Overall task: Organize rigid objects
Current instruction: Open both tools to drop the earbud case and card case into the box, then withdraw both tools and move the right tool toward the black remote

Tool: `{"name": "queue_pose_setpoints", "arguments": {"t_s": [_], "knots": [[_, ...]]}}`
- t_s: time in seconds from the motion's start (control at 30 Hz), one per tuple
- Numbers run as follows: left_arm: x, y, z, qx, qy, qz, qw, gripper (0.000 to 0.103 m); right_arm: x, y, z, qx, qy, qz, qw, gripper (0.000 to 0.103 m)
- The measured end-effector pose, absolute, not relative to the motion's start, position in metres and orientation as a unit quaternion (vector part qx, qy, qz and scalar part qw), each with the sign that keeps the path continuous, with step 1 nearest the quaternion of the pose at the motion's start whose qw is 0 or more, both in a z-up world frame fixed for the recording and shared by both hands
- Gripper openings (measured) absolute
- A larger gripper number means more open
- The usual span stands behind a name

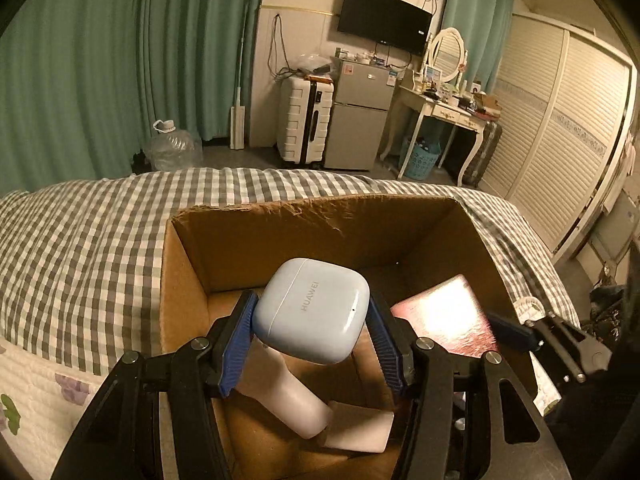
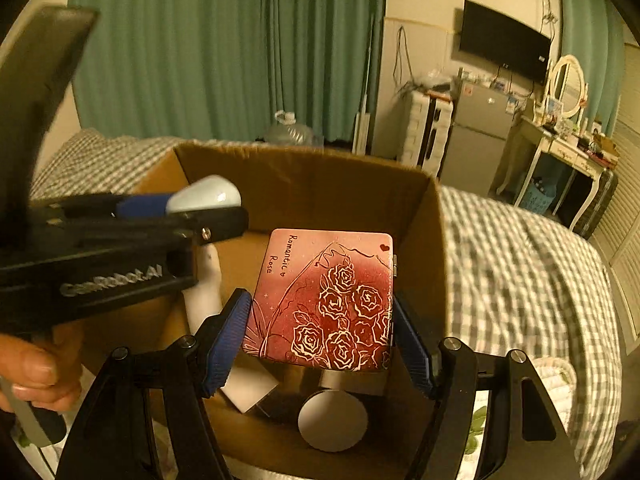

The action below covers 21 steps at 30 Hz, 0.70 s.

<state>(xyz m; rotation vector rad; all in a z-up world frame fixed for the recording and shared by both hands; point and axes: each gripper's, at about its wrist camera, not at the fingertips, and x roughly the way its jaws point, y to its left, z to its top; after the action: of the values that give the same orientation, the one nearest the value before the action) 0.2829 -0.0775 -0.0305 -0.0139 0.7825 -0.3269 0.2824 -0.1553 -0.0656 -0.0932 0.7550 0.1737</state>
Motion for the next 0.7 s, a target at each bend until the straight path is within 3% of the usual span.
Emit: {"name": "queue_pose_setpoints", "arguments": {"t_s": [0.37,0.7], "knots": [[0.276,-0.064,-0.006,-0.029,0.357,-0.137,0.924,0.059,0.269,-0.161,-0.048,-0.038,0.348,0.067,0.934,0.071],[0.236,-0.055,0.063,-0.031,0.302,-0.118,0.945,0.059,0.226,-0.168,0.021,-0.032,0.284,0.049,0.957,0.079]]}}
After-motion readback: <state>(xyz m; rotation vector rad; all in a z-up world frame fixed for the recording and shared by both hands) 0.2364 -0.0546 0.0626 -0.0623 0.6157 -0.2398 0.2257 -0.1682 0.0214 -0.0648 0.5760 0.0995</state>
